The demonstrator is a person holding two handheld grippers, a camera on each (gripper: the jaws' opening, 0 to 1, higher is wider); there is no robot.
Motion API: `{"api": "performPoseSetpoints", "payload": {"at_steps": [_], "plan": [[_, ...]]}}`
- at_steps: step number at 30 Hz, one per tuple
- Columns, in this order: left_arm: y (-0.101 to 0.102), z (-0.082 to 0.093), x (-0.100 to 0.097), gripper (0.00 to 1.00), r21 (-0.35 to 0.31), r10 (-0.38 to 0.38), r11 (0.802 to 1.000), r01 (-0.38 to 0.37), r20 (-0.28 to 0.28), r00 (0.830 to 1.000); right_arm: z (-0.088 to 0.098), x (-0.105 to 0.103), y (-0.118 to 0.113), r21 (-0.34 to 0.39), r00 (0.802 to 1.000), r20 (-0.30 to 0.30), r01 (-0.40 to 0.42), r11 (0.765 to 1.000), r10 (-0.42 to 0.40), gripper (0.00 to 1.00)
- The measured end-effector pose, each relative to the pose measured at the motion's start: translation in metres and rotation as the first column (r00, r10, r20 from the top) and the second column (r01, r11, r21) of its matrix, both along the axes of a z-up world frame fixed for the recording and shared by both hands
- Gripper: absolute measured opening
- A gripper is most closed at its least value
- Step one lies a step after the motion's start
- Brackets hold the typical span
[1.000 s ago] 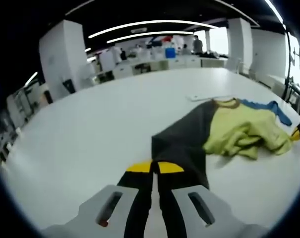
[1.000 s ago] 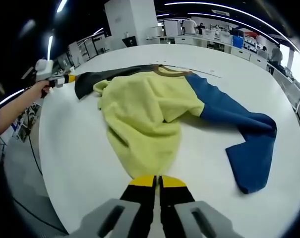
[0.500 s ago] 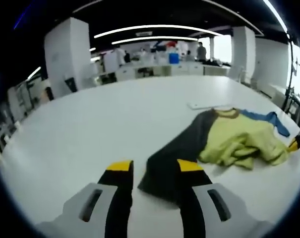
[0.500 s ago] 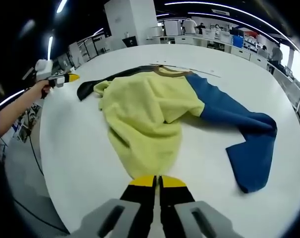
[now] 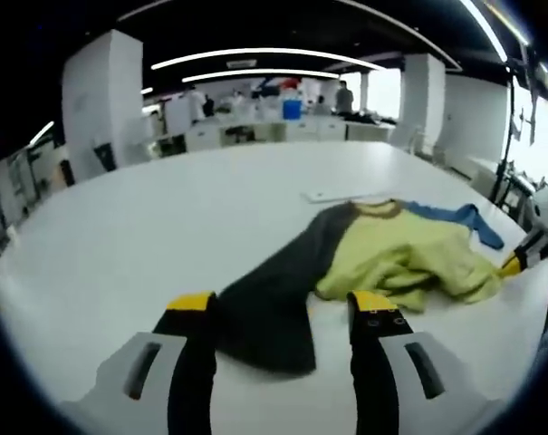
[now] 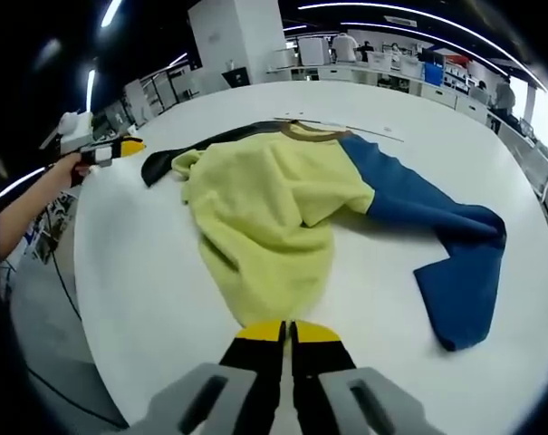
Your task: Fold the garment on the visible template until the final outline fits inside the template.
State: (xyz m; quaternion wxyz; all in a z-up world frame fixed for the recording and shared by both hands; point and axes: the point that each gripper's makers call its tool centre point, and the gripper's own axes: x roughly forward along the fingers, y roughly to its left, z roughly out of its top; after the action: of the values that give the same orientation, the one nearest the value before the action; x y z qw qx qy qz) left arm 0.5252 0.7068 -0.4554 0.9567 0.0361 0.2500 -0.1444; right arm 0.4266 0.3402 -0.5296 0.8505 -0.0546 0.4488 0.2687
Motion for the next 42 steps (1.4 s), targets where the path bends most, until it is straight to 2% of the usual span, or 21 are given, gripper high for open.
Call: {"api": "performPoseSetpoints", "payload": {"at_steps": [3,8,12,16,24,27,29,31,36,40,42], "plan": [[-0.02,0.0,-0.005,0.6,-0.041,-0.047,0.998,0.047,-0.003,0.999,-0.002,0.002,-0.001,0.0,1.0,-0.003,0.002,1.0,-0.002,0.0],[-0.037,-0.003,-0.007,0.67,-0.08,-0.071,0.994,0.07,-0.01,0.997,0.0,0.002,-0.001,0.003,1.0,-0.004,0.006,1.0,-0.006,0.0],[-0.053,-0.003,-0.012,0.69,-0.083,-0.1,0.992,0.098,-0.019,0.995,-0.001,0.004,-0.002,0.001,1.0,0.0,0.004,1.0,-0.004,0.0],[-0.068,-0.009,-0.014,0.69,-0.109,-0.131,0.986,0.126,-0.042,0.99,-0.004,0.007,-0.003,-0.003,1.0,-0.002,0.002,1.0,-0.002,0.0],[-0.094,-0.024,-0.019,0.63,-0.086,-0.169,0.983,0.162,-0.087,0.982,-0.003,0.006,-0.001,-0.011,1.0,0.004,-0.002,1.0,0.002,0.0],[-0.107,-0.029,-0.023,0.61,-0.099,-0.193,0.978,0.184,-0.097,0.976,-0.002,0.005,0.0,-0.008,1.0,0.006,0.001,1.0,-0.001,0.0],[-0.112,-0.034,-0.024,0.6,-0.14,-0.199,0.973,0.181,-0.121,0.973,-0.002,0.005,0.0,-0.005,1.0,0.008,0.004,1.0,-0.004,0.0],[-0.113,-0.041,-0.023,0.58,-0.103,-0.216,0.974,0.203,-0.136,0.967,-0.002,0.005,-0.001,-0.005,1.0,0.01,0.005,1.0,-0.005,0.0],[-0.122,-0.05,-0.025,0.53,-0.11,-0.191,0.979,0.174,-0.172,0.966,-0.003,0.005,0.0,-0.006,1.0,0.012,0.004,1.0,-0.004,0.0],[-0.127,-0.055,-0.023,0.5,-0.106,-0.171,0.982,0.155,-0.172,0.97,-0.006,0.008,-0.002,-0.007,1.0,0.009,0.007,1.0,-0.007,0.0],[-0.128,-0.058,-0.022,0.48,-0.118,-0.141,0.986,0.121,-0.183,0.973,-0.005,0.004,0.0,-0.01,1.0,0.008,0.005,1.0,-0.005,0.0]]}}
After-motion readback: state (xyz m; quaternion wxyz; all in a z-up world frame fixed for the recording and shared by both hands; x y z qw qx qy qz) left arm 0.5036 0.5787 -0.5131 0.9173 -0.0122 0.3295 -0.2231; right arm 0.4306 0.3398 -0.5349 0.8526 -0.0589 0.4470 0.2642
